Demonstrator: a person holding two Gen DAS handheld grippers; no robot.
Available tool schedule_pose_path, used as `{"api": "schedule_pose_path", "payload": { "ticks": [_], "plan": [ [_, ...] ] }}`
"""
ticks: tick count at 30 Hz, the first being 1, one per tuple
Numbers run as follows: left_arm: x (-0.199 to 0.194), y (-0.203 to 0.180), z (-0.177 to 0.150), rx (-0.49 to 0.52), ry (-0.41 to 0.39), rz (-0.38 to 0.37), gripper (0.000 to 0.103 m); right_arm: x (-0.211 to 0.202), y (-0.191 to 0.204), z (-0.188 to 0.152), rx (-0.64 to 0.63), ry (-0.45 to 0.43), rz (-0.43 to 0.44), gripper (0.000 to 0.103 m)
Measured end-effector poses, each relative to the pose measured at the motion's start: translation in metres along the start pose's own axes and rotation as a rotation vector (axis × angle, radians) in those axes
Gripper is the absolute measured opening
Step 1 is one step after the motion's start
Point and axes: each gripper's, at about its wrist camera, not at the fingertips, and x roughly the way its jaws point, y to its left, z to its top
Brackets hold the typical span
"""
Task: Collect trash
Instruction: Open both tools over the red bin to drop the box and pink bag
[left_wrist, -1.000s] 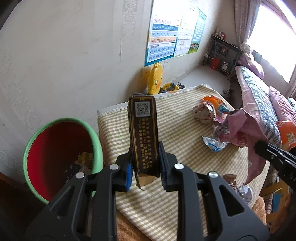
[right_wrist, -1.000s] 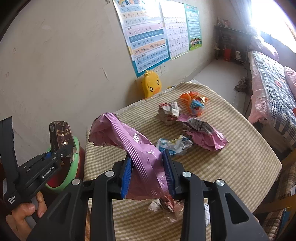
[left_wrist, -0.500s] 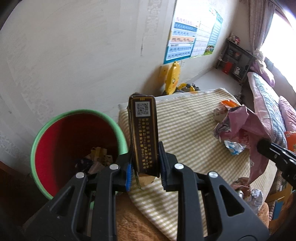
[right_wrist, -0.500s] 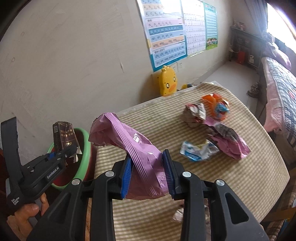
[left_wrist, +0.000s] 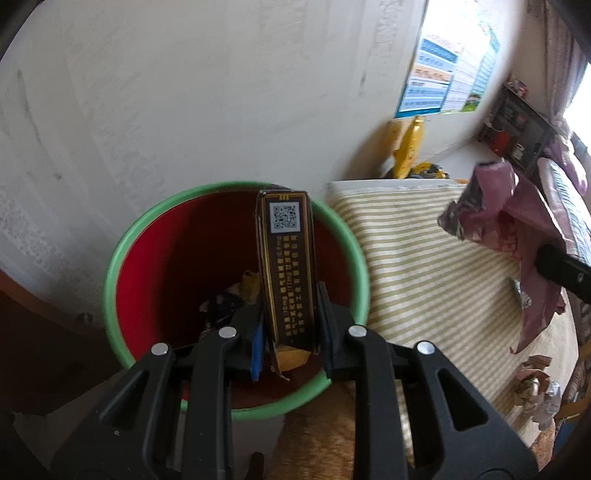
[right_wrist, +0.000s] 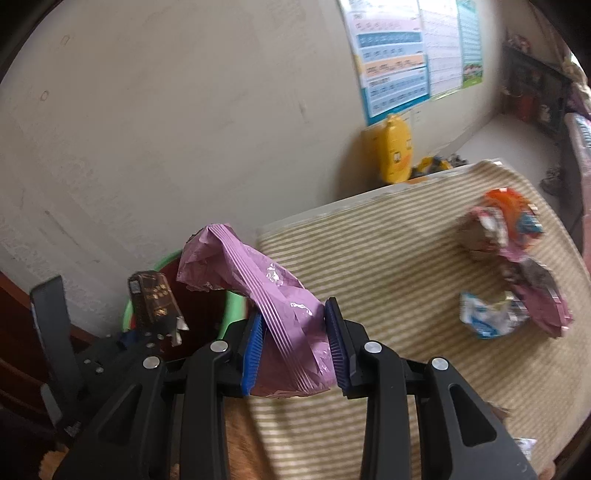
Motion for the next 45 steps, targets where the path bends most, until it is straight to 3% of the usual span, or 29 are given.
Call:
{"api": "schedule_pose_path", "payload": {
  "ticks": [16,18,22,31,45],
  "plan": [
    [0.019,0.052,-0.005,-0.088,0.050,0.086,0.023,0.064,0.067,0.023,-0.039,0.102,0.125,0.034],
    [0.021,0.056,-0.005,-0.100,0.054,0.091,0.030,0.069,0.069,0.024,-0.027,0.109,0.136,0.038],
    [0.019,0.063,-0.006,-0.122,0.038,0.110,0.061,0.070,0.070,0.024,-0.026,0.105,0.144,0.050],
    [0.013,0.059,-0.001,-0.107,0.023,0.110,0.061,0.051,0.065,0.023,-0.027,0.072,0.134,0.052],
    [-0.014,0.018,0.010,-0.013,-0.042,0.092,0.061,-0.002,0.030,0.017,-0.021,-0.033,0.060,0.053]
  ]
}}
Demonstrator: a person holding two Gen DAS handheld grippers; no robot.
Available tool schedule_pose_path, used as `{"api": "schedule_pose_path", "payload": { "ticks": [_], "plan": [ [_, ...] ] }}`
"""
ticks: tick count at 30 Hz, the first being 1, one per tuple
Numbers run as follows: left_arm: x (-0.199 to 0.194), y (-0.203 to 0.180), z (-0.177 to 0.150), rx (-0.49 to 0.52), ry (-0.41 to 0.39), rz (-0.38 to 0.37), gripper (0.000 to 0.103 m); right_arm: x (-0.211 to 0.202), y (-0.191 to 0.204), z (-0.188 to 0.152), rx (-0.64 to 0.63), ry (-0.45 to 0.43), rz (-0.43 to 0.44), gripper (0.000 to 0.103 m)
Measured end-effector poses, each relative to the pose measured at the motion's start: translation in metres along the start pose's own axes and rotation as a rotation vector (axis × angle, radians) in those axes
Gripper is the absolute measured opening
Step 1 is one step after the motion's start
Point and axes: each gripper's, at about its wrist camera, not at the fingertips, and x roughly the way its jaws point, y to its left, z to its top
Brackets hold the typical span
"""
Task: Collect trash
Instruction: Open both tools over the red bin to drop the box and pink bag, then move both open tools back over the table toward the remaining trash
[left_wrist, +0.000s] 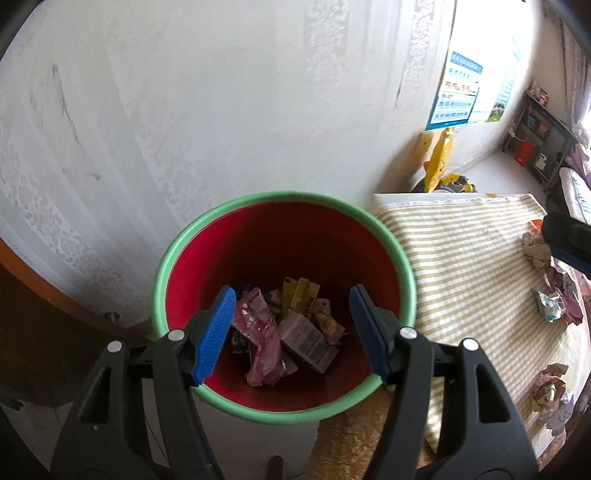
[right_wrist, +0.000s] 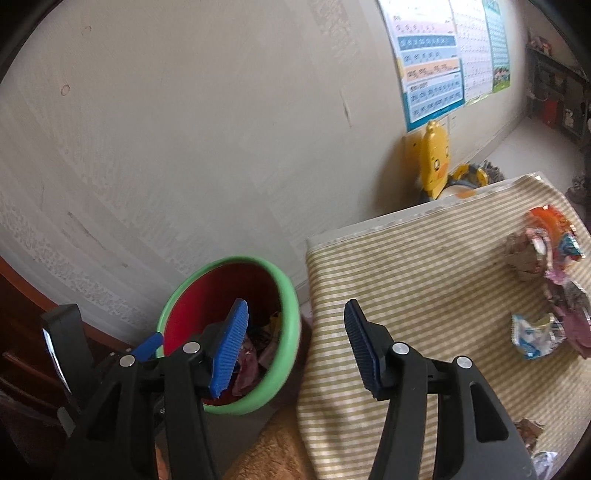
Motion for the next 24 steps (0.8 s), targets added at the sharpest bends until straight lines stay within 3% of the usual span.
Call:
{"api": "schedule_pose_path", "payload": {
  "ticks": [10,14,24],
  "plan": [
    [-0.026,-0.034,0.002,0.075,-0.047,-0.027,0.061,-0.041,-0.039,-0.019,0.020,-0.055,-0.053,0.056],
    [-0.033,-0.054,-0.002,0.109,-0.051,-0.071,0.061,-0.060,-0.068,-0.037,0.043,-0.049,-0.111,0.058],
    [-0.038,-0.123,-0.028,0.260,-0.001,-0.201,0.061,-0.113,-0.184,-0.134,0.293,0.038,-0.316,0.061]
  ]
}}
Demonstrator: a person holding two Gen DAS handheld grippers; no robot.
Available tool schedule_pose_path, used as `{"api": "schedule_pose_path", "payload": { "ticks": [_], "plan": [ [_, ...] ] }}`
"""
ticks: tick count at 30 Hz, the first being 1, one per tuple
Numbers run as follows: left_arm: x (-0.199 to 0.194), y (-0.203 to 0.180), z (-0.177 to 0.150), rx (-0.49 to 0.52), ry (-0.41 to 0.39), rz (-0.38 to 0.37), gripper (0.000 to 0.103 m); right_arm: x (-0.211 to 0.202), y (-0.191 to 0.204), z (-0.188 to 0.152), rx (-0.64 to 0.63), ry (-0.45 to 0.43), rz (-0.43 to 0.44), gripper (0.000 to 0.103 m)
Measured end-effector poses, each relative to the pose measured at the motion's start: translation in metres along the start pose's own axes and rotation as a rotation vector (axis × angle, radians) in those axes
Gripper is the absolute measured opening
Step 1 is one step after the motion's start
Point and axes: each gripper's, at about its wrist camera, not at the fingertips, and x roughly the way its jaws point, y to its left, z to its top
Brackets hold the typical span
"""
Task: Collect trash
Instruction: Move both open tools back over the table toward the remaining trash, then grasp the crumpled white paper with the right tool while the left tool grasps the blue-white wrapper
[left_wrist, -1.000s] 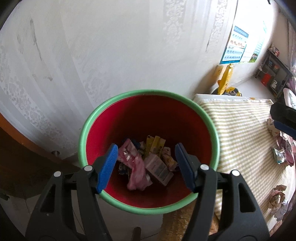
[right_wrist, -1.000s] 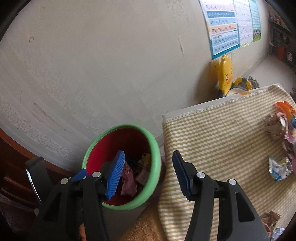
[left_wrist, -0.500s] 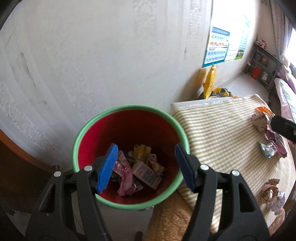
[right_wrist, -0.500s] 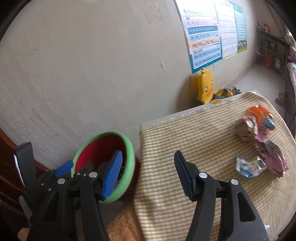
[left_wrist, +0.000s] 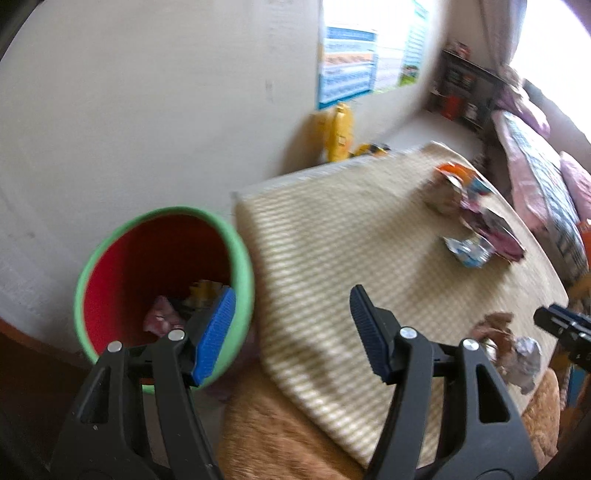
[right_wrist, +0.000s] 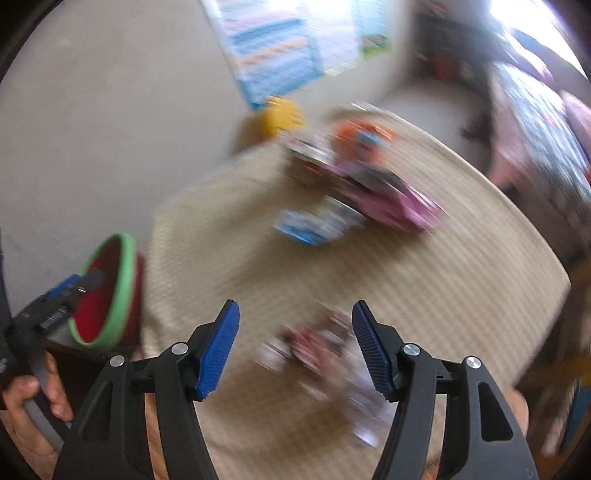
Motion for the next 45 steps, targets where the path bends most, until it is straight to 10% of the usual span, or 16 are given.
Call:
{"api": "schedule_pose_path", "payload": {
  "ticks": [11,20,33,42,45],
  "plan": [
    [0.001,-0.069,-0.012,0.159,0.039,-0.093,0.061,0.034,-0.061,-0.040,0.191,0.132,0.038,0.066],
    [0.019,-0.105,-0.008,0.212,0.087,-0.161,0.061,0.023,-0.055,-0.034,0.146,0.060,0.075,0.039],
    [0.100,-0.202,0.044,0.506,0.123,-0.285,0.061,0.013,-0.075,-0.033,0.173,-0.009,0.085,0.039],
    [0.142,-0.240,0.031,0.654,0.204,-0.231,0.061,0.015,-0.076,-0.035,0.170,-0.008,0.102,0.042],
    [0.144,-0.236,0.030,0.618,0.226,-0.239,0.045,0.015,-0.078,-0.035,0.176,-0.010,0.105,0.045]
  ]
}}
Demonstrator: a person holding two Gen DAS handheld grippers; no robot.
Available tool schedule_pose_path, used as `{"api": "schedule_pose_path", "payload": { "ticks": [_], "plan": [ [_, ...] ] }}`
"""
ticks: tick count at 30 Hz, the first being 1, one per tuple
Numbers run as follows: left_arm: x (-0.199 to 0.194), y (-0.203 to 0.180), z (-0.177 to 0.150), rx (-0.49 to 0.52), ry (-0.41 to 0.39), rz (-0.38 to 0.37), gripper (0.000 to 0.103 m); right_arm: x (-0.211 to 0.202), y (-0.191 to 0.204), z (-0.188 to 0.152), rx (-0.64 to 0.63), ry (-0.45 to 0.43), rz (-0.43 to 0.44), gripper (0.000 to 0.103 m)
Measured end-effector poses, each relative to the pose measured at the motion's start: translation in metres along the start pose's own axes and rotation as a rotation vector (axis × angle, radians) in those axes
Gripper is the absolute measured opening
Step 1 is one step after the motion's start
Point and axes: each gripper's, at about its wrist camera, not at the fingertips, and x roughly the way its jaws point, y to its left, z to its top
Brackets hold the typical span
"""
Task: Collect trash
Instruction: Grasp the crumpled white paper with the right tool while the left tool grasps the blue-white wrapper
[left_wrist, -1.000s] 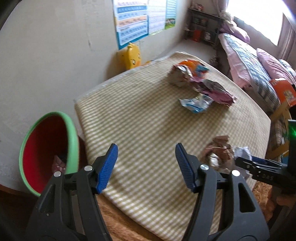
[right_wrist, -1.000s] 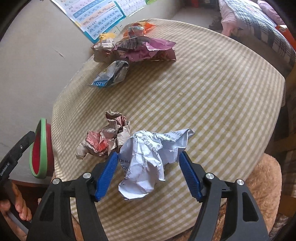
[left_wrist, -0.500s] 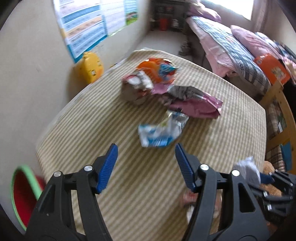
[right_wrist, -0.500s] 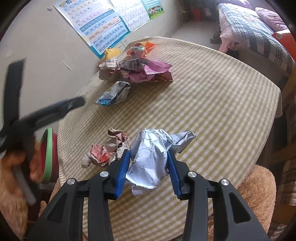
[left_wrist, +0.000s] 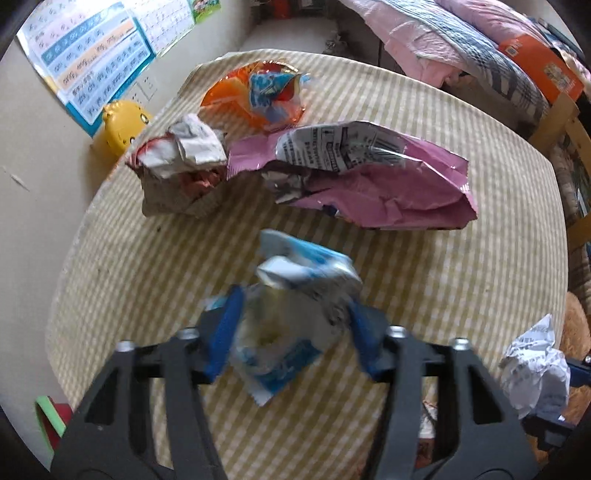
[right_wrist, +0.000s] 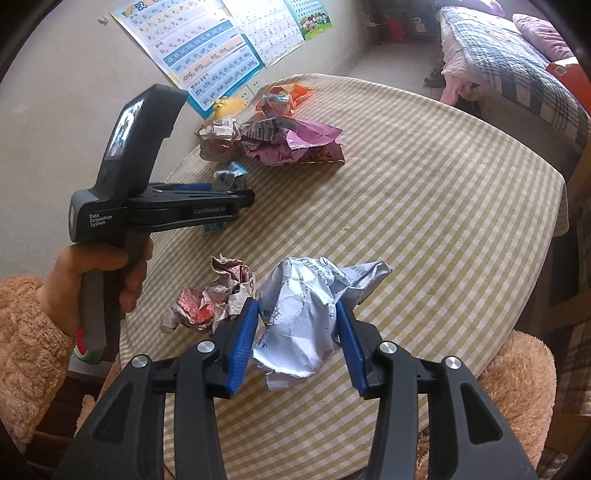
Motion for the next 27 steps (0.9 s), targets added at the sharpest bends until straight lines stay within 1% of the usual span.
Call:
{"api": "schedule_pose_path", "payload": {
  "ticks": [1,2,3,4,7,10,12,14,16,18,21,22,24,25,26,27],
  "plan": [
    [-0.001,0.001,0.000,-0.013,-0.002,-0.002,0.041,0.000,0.000,0.000,0.002,0.000,0.000,0.047],
    [-0.004,0.002,-0.001,-0.027,-0.007,-0.005,0.033,0.000,0.000,0.000,0.002,0.001,0.001,0.047],
    [-0.006,0.002,-0.002,-0.032,-0.011,-0.002,0.029,0.001,0.001,0.000,0.000,0.002,0.002,0.047],
    [-0.009,0.004,-0.003,-0.039,-0.010,0.001,0.022,0.001,0.002,0.000,-0.002,0.003,0.004,0.047],
    [-0.016,0.011,-0.007,-0.094,-0.011,-0.013,0.019,-0.001,0.006,0.000,-0.016,0.001,-0.001,0.047],
    [-0.023,0.021,-0.013,-0.163,-0.009,-0.026,0.018,-0.001,0.006,0.000,-0.015,-0.001,-0.005,0.050],
    [-0.028,0.030,-0.020,-0.213,0.000,-0.047,0.018,-0.001,0.006,0.001,-0.009,-0.003,-0.010,0.053],
    [-0.034,0.035,-0.027,-0.242,0.014,-0.046,0.018,-0.001,0.004,0.001,-0.001,-0.003,-0.013,0.058],
    [-0.040,0.041,-0.037,-0.270,0.025,-0.033,0.018,-0.001,0.003,0.001,0.001,0.001,-0.014,0.058],
    [-0.044,0.048,-0.048,-0.297,0.036,-0.037,0.018,0.000,0.003,0.001,0.001,0.008,-0.016,0.059],
    [-0.044,0.051,-0.060,-0.297,0.047,-0.025,0.020,0.005,0.003,0.000,0.000,0.030,-0.011,0.061],
    [-0.043,0.051,-0.062,-0.294,0.051,-0.020,0.022,0.007,0.003,0.000,0.000,0.039,-0.008,0.061],
    [-0.039,0.052,-0.066,-0.302,0.061,-0.016,0.025,0.010,0.002,-0.001,0.005,0.055,-0.005,0.057],
    [-0.037,0.053,-0.068,-0.312,0.066,-0.024,0.028,0.011,0.002,-0.001,0.006,0.057,-0.010,0.050],
    [-0.035,0.054,-0.070,-0.323,0.072,-0.033,0.037,0.010,0.002,-0.001,0.009,0.056,-0.012,0.047],
    [-0.034,0.053,-0.070,-0.327,0.071,-0.035,0.041,0.010,0.001,-0.001,0.015,0.053,-0.008,0.045]
  ]
}}
